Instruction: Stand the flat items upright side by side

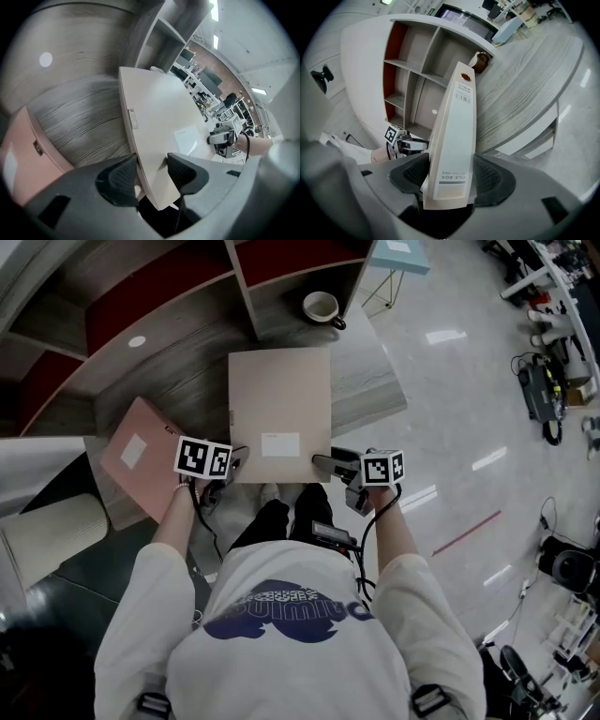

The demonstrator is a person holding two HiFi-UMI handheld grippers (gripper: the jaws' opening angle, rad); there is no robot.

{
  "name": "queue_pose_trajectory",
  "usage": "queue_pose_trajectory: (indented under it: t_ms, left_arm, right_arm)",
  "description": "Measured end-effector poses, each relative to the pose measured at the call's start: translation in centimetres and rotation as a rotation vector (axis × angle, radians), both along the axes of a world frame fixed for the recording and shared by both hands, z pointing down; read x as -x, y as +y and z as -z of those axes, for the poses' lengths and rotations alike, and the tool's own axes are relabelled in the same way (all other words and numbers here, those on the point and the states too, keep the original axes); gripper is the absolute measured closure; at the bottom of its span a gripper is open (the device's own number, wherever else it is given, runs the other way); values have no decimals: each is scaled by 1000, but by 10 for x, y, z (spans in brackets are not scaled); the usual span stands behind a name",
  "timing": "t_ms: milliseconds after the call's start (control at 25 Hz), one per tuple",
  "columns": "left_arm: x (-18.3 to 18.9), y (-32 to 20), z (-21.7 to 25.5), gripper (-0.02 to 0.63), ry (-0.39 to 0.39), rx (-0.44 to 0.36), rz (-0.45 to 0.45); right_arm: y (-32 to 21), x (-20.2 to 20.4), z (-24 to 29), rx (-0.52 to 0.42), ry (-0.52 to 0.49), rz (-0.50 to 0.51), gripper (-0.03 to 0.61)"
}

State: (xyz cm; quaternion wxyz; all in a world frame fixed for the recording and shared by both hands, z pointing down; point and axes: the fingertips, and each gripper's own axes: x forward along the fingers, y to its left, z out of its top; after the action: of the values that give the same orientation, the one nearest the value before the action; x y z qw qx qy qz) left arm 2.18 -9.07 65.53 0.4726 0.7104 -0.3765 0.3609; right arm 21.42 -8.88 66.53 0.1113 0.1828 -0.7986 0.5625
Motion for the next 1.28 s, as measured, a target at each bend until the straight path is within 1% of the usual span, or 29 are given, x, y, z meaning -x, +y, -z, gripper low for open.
queue_pose_trajectory:
  t_ms: [80, 200, 440, 640, 800, 1040, 1280]
  left_arm:
    - [0, -4, 7, 402, 9, -22, -1]
    - [2, -12, 19, 403, 9, -67, -9]
    - [7, -32, 40, 403, 8, -158, -20]
    - [16, -46, 41, 407, 16, -212, -17]
    - [21, -57, 43, 408, -12, -270, -18]
    - [28, -64, 45, 410, -39, -315, -21]
    - [32, -71, 42, 410, -73, -331, -27]
  right_arm:
    - [-3, 1, 8, -18, -18, -10, 285]
    - [-10, 2, 22, -77, -17, -13, 285]
    - [-29, 7, 51, -229, 25, 2, 285]
    - [-44, 18, 61, -355, 57, 29, 286]
    - [-54, 22, 65, -464, 98, 62, 285]
    - [-57, 30, 77, -619, 170, 98, 287]
    - [-55, 34, 81, -726, 254, 133, 290]
